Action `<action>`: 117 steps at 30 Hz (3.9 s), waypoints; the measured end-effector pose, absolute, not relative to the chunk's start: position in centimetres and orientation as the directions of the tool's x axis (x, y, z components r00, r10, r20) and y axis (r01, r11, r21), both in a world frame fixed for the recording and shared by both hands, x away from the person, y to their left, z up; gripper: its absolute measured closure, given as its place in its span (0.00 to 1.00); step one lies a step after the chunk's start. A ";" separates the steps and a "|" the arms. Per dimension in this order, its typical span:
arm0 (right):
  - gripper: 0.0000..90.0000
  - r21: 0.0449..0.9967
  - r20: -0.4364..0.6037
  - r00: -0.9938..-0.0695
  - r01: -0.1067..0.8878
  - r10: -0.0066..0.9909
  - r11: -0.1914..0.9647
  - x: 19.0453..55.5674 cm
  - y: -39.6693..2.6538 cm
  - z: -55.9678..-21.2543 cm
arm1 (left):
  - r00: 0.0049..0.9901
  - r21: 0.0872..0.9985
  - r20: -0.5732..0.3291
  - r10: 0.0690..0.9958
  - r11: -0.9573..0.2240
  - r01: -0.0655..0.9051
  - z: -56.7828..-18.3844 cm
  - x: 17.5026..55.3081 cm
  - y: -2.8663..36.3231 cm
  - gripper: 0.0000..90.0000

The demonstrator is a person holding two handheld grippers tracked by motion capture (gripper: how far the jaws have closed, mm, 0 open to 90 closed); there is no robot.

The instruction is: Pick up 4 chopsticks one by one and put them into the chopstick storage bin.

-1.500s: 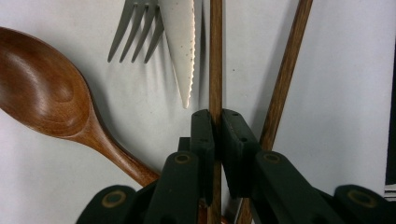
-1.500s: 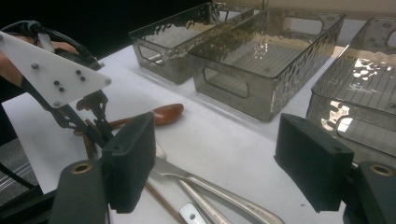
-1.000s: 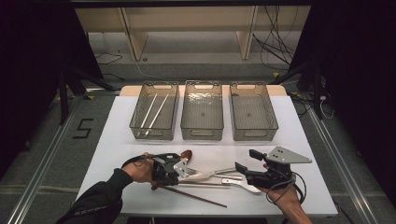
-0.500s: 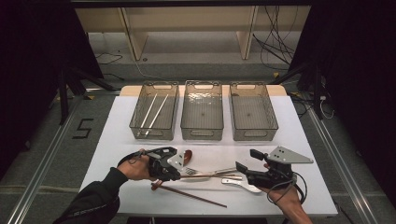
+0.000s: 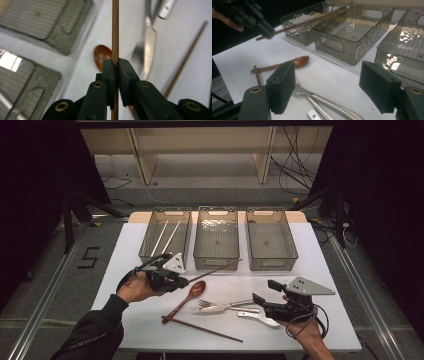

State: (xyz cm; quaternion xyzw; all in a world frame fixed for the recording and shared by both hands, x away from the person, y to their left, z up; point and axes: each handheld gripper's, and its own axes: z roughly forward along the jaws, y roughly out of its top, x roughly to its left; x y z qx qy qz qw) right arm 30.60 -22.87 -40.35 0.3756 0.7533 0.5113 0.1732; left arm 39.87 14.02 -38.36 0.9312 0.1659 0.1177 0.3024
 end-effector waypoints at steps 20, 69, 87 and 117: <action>0.33 0.900 0.123 -0.658 0.389 0.743 0.195 30.7 -22.9 -40.4 | 0.801 0.714 0.044 0.598 -0.579 0.393 -37.5 43.4 16.9 0.93; 0.33 0.902 0.130 -0.661 0.389 0.739 0.190 30.7 -22.9 -40.4 | 0.524 0.749 -0.051 0.850 -0.315 0.583 -38.7 53.0 22.0 0.93; 0.33 0.902 0.130 -0.663 0.389 0.737 0.190 30.7 -22.9 -40.4 | 0.488 0.717 -0.065 0.871 -0.299 0.629 -40.7 53.7 22.8 0.92; 0.33 0.903 0.126 -0.665 0.385 0.736 0.193 30.6 -22.8 -40.3 | 0.699 0.763 -0.091 0.709 -0.401 0.507 -37.6 45.4 18.9 0.28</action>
